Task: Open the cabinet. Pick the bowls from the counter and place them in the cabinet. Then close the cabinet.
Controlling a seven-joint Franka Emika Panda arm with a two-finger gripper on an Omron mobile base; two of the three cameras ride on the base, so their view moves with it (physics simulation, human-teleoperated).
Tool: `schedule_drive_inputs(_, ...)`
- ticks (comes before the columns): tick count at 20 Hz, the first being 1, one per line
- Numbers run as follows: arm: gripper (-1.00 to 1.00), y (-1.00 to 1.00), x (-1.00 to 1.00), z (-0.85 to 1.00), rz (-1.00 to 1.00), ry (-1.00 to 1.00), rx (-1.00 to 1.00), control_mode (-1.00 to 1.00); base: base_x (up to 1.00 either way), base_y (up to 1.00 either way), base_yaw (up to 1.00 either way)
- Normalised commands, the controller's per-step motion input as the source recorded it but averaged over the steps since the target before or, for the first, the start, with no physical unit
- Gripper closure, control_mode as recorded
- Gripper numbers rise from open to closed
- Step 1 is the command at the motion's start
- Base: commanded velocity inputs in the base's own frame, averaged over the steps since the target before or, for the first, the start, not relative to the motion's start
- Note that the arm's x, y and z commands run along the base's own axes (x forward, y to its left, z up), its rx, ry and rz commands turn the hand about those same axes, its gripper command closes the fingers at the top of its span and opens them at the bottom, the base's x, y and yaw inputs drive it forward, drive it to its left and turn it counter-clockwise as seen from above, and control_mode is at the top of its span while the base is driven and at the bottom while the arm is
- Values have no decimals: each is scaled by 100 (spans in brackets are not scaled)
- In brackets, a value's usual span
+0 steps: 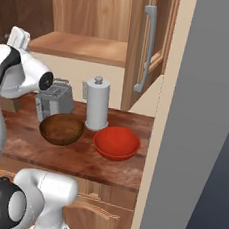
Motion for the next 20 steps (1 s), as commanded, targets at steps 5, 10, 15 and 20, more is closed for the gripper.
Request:
schedule_drive_inputs(5,-100,100,-28,0,22,24,17,-100,0,0,0)
schedule_drive_inputs(10,-100,27,-15,-2,3,2,2,-100,0,0,0)
schedule_drive_inputs(15,-100,-36,-32,36,1,-2,-5,-100,0,0,0)
schedule_drive_inputs(20,-100,-72,-56,50,0,-2,-37,-100,0,0,0)
